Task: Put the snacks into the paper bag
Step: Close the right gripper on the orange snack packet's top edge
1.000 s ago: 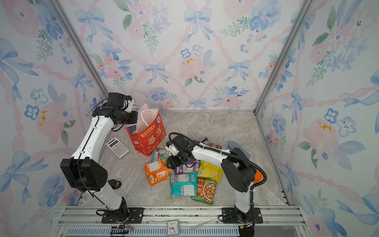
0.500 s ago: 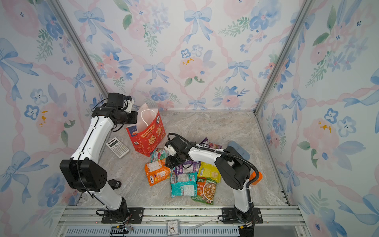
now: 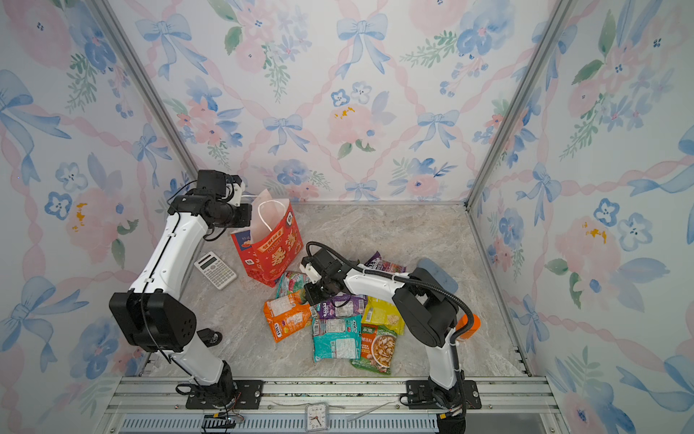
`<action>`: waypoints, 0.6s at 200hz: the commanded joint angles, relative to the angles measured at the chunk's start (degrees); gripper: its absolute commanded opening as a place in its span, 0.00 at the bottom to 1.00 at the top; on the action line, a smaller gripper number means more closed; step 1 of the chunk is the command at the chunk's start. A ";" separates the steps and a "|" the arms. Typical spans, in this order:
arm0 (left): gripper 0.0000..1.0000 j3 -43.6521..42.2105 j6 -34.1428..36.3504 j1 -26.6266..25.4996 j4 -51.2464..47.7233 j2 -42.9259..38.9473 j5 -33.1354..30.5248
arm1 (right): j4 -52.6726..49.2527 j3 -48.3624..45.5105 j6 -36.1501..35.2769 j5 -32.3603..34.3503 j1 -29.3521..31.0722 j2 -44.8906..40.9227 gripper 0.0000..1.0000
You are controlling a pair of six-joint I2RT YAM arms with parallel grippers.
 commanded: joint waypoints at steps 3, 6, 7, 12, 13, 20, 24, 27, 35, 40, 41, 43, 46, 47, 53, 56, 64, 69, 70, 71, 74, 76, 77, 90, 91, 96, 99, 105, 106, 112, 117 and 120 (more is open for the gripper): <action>0.00 -0.81 -0.49 0.32 -0.57 -1.88 1.08 | -0.21 1.71 -0.09 0.86 -0.59 -2.63 0.01; 0.00 -0.86 -0.48 0.33 -0.58 -1.88 1.14 | -0.21 1.69 -0.06 0.89 -0.70 -2.77 0.01; 0.00 -0.90 -0.48 0.33 -0.57 -1.88 1.16 | -0.25 1.65 -0.06 0.90 -0.72 -2.87 0.01; 0.00 -0.95 -0.52 0.34 -0.59 -1.95 1.25 | -0.29 1.58 -0.05 1.05 -0.87 -3.28 0.01; 0.00 -0.95 -0.50 0.34 -0.58 -1.91 1.26 | -0.29 1.55 -0.05 1.11 -0.93 -3.35 0.01; 0.00 -0.95 -0.54 0.33 -0.58 -1.98 1.36 | -0.38 1.42 -0.05 1.25 -1.11 -3.73 0.02; 0.00 -0.95 -0.48 0.33 -0.61 -1.98 1.36 | -0.46 1.30 -0.05 1.31 -1.24 -3.94 0.02; 0.00 -0.96 -0.49 0.32 -0.58 -1.97 1.43 | -0.52 1.19 -0.14 1.34 -1.31 -4.02 0.02; 0.00 -0.95 -0.57 0.40 -0.61 -2.02 1.52 | -0.65 1.02 -0.16 1.27 -1.54 -4.27 0.03; 0.00 -1.09 -0.51 0.34 -0.62 -1.99 1.54 | -0.73 0.82 -0.16 1.04 -1.72 -4.36 0.06; 0.00 -1.11 -0.54 0.33 -0.64 -1.98 1.58 | -0.74 0.78 -0.11 0.97 -1.80 -4.37 0.07; 0.00 -1.08 -0.58 0.38 -0.58 -2.07 1.55 | -0.74 0.65 -0.07 0.85 -1.90 -4.42 0.08; 0.00 -1.11 -0.57 0.34 -0.57 -2.08 1.58 | -0.63 0.48 -0.06 0.59 -2.00 -4.32 0.11; 0.00 -1.07 -0.52 0.34 -0.57 -2.11 1.60 | -0.59 0.43 0.03 0.48 -2.03 -4.31 0.12; 0.00 -1.13 -0.55 0.34 -0.57 -2.13 1.69 | -0.40 0.12 0.48 -0.07 -2.18 -4.22 0.20; 0.00 -1.06 -0.60 0.34 -0.61 -2.10 1.73 | -0.27 -0.03 0.74 -0.31 -2.29 -4.21 0.25; 0.00 -1.09 -0.49 0.33 -0.57 -2.13 1.71 | 0.21 -0.76 1.27 -0.87 -2.33 -4.12 0.37; 0.00 -1.07 -0.55 0.33 -0.59 -2.00 1.72 | 0.75 -1.20 1.58 -1.17 -2.25 -4.12 0.41; 0.00 -1.05 -0.51 0.38 -0.58 -2.03 1.67 | 0.84 -1.34 1.64 -1.23 -2.28 -4.12 0.42; 0.00 -1.09 -0.49 0.36 -0.57 -2.04 1.65 | 0.98 -1.40 1.67 -1.35 -2.30 -4.16 0.43; 0.00 -1.12 -0.48 0.34 -0.58 -2.01 1.75 | 1.34 -1.75 1.94 -1.46 -2.36 -4.12 0.44; 0.00 -1.13 -0.48 0.36 -0.57 -2.02 1.70 | 1.54 -1.94 2.03 -1.49 -2.39 -4.12 0.46; 0.00 -1.13 -0.48 0.35 -0.57 -1.99 1.71 | 1.63 -2.01 2.13 -1.53 -2.31 -4.12 0.46; 0.00 -1.13 -0.56 0.38 -0.58 -1.96 1.71 | 2.90 -3.22 3.35 -1.95 -2.14 -3.95 0.48; 0.00 -1.13 -0.52 0.36 -0.57 -1.96 1.76 | 3.01 -3.31 3.41 -1.98 -2.14 -3.90 0.48; 0.00 -1.13 -0.50 0.33 -0.57 -1.88 1.82 | 3.24 -3.53 3.72 -2.07 -2.22 -3.78 0.48; 0.00 -1.13 -0.48 0.33 -0.58 -1.87 1.83 | 3.40 -3.75 3.89 -2.16 -2.17 -3.68 0.48; 0.00 -1.12 -0.50 0.33 -0.59 -1.89 1.92 | 3.60 -3.95 4.22 -2.30 -2.23 -3.39 0.48; 0.00 -1.12 -0.49 0.33 -0.58 -1.88 1.90 | 3.58 -3.99 4.28 -2.33 -2.18 -3.31 0.48; 0.00 -1.06 -0.55 0.33 -0.57 -1.87 2.00 | 3.80 -4.13 4.50 -2.50 -2.15 -3.01 0.48; 0.00 -1.11 -0.55 0.33 -0.57 -1.83 1.98 | 3.85 -4.23 4.65 -2.60 -2.07 -2.70 0.48; 0.00 -1.09 -0.55 0.33 -0.62 -1.81 1.98 | 3.96 -4.28 4.76 -2.69 -2.01 -2.55 0.48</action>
